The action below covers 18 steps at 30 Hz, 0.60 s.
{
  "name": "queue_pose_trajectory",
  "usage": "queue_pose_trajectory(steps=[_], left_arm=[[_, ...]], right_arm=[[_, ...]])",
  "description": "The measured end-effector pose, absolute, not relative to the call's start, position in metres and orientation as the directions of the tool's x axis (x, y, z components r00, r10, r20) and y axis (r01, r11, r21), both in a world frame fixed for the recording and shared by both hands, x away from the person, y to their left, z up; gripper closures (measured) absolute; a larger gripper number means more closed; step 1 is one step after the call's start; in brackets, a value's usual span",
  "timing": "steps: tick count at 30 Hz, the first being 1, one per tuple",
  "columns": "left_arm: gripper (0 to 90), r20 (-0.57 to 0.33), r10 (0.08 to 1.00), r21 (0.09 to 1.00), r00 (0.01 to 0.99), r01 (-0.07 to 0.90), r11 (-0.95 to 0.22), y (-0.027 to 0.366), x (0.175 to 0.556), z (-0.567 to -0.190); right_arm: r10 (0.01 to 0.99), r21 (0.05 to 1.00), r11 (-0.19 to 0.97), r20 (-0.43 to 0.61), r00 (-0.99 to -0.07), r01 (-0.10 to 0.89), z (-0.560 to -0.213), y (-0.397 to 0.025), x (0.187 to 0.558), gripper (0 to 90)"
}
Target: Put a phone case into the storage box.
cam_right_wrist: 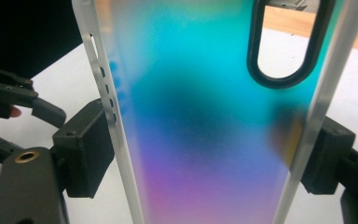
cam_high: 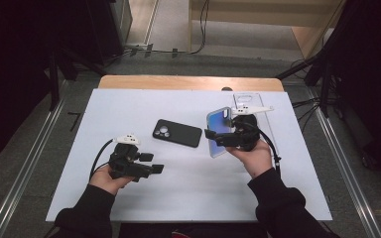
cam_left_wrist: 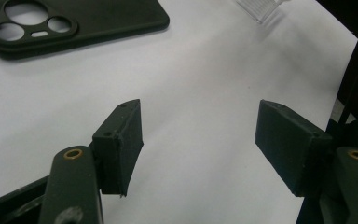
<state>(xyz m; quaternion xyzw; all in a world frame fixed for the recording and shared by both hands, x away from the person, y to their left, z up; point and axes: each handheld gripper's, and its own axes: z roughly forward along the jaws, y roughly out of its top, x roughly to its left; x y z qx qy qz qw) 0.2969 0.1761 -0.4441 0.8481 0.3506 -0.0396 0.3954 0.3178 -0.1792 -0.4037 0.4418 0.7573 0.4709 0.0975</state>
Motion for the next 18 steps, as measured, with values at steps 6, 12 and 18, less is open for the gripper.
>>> queue_pose_trajectory(steps=[6, 12, 18], left_arm=[[29.3, -0.344, 0.57, 0.643, 0.746, 0.629, -0.436, 0.179, 0.29, -0.447], [29.3, -0.337, 0.578, 0.643, 0.743, 0.63, -0.435, 0.182, 0.289, -0.448], [29.2, -0.334, 0.587, 0.641, 0.737, 0.634, -0.431, 0.185, 0.288, -0.449]], right_arm=[[0.769, 0.811, 0.139, 0.273, -0.578, 0.568, -0.394, -0.194, 0.321, 16.6], [0.776, 0.82, 0.114, 0.278, -0.566, 0.56, -0.384, -0.21, 0.325, 16.6], [0.791, 0.826, 0.094, 0.277, -0.546, 0.555, -0.378, -0.223, 0.329, 16.7]])
